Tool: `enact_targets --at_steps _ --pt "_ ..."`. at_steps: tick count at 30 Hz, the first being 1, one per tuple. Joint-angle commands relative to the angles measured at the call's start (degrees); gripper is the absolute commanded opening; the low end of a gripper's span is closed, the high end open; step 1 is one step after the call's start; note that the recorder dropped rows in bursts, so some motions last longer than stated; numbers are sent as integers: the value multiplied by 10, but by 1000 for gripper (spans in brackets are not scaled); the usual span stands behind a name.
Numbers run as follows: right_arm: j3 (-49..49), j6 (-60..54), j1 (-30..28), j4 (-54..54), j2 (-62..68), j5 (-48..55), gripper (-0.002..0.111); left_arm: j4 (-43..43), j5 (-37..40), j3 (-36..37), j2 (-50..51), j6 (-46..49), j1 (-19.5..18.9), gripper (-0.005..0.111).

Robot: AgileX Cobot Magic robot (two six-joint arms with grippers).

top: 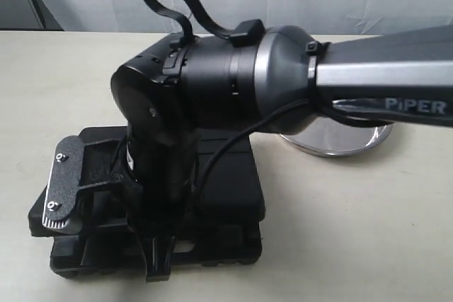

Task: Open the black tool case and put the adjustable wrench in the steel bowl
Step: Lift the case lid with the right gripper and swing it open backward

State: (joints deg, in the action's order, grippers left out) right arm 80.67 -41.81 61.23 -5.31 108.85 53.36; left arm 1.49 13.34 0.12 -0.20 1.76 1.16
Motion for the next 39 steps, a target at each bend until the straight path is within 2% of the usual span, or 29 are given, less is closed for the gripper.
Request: enact_targets --at_steps 1,18,33,39 --pt "3 21 0 65 -24 -28 -1 2 0 -1 2 0 1 0" --pt "3 56 0 132 -61 -113 -1 2 0 -1 2 0 1 0" --pt "3 196 0 316 -65 -151 -1 2 0 -1 2 0 1 0" --pt "3 210 0 349 -65 -154 -1 2 0 -1 2 0 1 0"
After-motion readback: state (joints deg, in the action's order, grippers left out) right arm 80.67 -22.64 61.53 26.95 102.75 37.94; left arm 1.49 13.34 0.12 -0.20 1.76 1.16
